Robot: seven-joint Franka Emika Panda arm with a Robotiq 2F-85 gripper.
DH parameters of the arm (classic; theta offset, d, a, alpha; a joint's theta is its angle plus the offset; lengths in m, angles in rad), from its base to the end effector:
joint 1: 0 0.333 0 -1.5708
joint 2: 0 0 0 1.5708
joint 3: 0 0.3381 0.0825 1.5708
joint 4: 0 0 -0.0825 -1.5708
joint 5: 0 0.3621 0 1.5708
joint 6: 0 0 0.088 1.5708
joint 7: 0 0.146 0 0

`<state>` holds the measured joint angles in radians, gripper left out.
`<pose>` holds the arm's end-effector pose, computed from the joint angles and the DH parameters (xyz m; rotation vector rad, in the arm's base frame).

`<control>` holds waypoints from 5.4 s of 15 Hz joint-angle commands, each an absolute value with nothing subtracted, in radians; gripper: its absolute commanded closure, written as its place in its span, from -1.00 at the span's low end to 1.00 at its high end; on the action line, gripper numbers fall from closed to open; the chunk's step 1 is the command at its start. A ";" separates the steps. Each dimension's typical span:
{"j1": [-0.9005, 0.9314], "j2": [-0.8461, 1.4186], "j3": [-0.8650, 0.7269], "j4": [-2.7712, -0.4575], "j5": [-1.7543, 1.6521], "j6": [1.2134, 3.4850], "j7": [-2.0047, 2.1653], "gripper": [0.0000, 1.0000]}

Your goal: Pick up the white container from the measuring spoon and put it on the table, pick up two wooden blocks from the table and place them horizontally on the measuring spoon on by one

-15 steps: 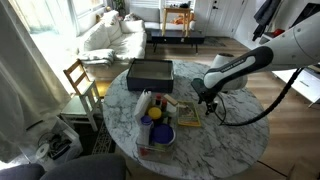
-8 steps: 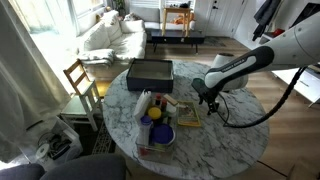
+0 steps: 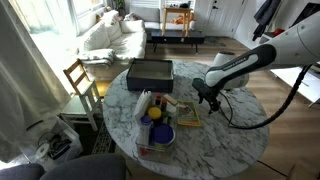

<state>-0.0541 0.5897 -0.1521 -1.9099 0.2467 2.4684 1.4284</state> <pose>0.6128 -0.1194 0.1827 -1.9187 2.4301 0.0826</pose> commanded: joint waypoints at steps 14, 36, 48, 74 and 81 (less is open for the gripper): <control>-0.057 0.584 -0.139 -1.946 0.260 2.447 1.315 -0.96; 0.092 0.255 -0.012 -1.840 0.168 2.060 1.339 -0.18; 0.146 0.414 -0.010 -1.657 0.086 2.047 1.491 -0.18; 0.161 0.537 -0.025 -1.523 0.067 2.053 1.609 -0.18; 0.159 0.528 -0.019 -1.525 0.068 2.054 1.609 -1.00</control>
